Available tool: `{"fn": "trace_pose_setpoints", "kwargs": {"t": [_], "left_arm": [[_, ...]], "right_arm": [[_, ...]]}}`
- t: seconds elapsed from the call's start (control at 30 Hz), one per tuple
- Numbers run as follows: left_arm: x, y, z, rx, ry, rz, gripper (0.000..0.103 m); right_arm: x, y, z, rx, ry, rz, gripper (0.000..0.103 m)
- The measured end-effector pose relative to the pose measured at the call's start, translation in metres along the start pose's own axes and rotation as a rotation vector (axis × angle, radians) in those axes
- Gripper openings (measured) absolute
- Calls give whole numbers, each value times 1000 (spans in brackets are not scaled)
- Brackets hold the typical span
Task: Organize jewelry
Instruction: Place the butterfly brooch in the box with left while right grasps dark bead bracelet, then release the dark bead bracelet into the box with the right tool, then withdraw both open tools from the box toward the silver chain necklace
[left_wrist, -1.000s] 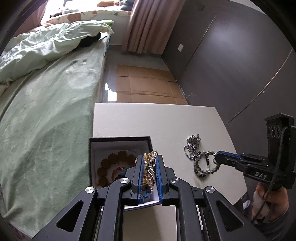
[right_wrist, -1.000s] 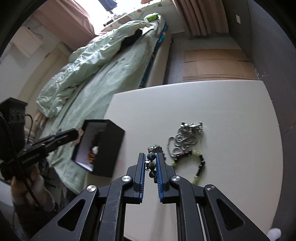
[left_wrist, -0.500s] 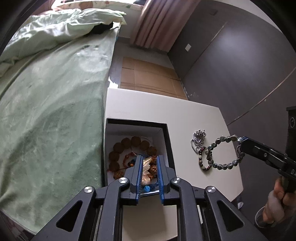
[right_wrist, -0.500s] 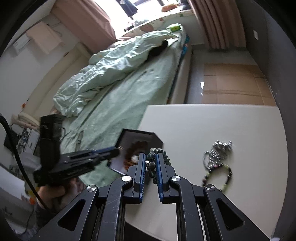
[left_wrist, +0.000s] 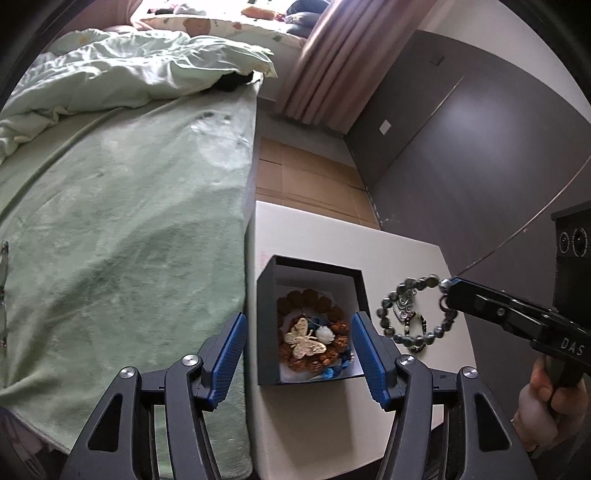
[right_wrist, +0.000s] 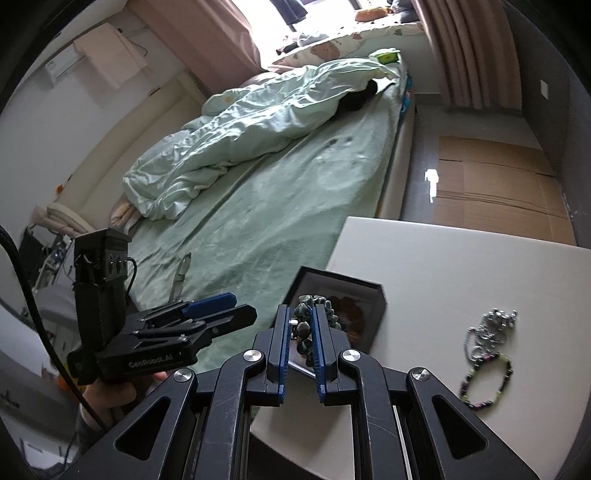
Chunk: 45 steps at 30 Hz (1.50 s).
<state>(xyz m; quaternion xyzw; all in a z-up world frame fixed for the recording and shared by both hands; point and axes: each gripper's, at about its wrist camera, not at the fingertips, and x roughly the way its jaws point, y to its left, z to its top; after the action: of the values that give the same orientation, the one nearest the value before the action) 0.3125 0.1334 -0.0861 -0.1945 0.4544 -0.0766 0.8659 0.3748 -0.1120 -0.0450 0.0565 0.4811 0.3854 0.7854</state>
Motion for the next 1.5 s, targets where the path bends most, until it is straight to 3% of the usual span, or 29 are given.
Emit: {"fn": "trace_pose_setpoints", "kwargs": {"t": [0.27,0.33,0.37,0.4,0.87,1.2,1.5], "left_arm": [[-8,11,-2,-14,-11,-12,60],[-11,12,-2,-14,-13,-17,60],[-11,11,-2,-12,-15,-18,60],[-12,10,-2,-10,-16,-19,60],[3,-28,0,49,10,-31,60],[27,-79,2,126,38,-49,60],[54,-113,-3,185,82,-53,60]], "right_arm": [[25,13,7,17,12,-1,13],[34,12,8,14,40,-22,24],[37,11,8,22,55,-25,45],[39,8,5,39,60,-33,55],[-1,-38,-15,99,31,-91,56],[-39,-93,-33,166,-2,-179,62],[-45,-139,-56,229,8,-246,62]]}}
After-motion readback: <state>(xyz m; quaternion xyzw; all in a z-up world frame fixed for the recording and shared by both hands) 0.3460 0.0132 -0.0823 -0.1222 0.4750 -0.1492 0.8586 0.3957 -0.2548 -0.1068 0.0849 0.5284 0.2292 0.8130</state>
